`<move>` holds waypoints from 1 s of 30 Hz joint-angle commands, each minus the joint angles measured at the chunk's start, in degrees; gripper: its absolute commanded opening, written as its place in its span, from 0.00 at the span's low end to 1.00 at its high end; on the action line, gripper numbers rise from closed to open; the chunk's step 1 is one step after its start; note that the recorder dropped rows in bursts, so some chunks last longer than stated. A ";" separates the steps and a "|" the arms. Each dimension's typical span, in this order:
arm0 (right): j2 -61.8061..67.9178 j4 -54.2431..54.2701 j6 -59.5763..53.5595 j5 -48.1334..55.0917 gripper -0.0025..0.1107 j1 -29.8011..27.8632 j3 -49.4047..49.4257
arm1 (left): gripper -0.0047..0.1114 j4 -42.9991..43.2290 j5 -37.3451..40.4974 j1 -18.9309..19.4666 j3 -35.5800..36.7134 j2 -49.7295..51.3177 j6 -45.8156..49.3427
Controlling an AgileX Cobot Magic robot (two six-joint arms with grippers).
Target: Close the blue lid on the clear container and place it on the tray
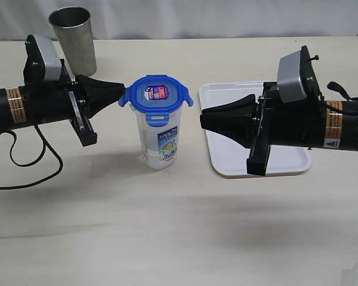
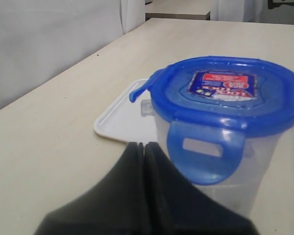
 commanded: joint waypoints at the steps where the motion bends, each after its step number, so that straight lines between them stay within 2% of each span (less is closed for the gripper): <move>1: 0.00 -0.24 -0.47 -0.63 0.06 -0.14 -0.22 | 0.04 1.16 -1.48 0.12 -0.42 -0.02 -0.88; 16: 0.00 1.17 -2.30 -0.08 0.06 -0.14 -0.22 | 0.04 4.15 -1.52 0.12 -0.32 -0.02 -2.48; 21: 0.04 7.44 -2.86 6.99 0.06 -0.14 -1.20 | 0.04 4.05 -1.52 0.12 -0.31 -0.02 -2.48; 23: 0.53 4.37 0.08 9.42 0.06 -0.14 -2.86 | 0.04 3.78 -1.25 0.12 -0.31 -0.02 -2.48; 28: 5.55 -10.09 13.77 6.04 0.06 -0.14 -11.64 | 0.04 3.55 -1.25 0.12 -0.31 -0.02 -2.48; 30: 7.40 -13.10 14.80 2.68 0.06 -0.14 -13.58 | 0.04 3.21 -1.25 0.12 -0.31 -0.02 -2.48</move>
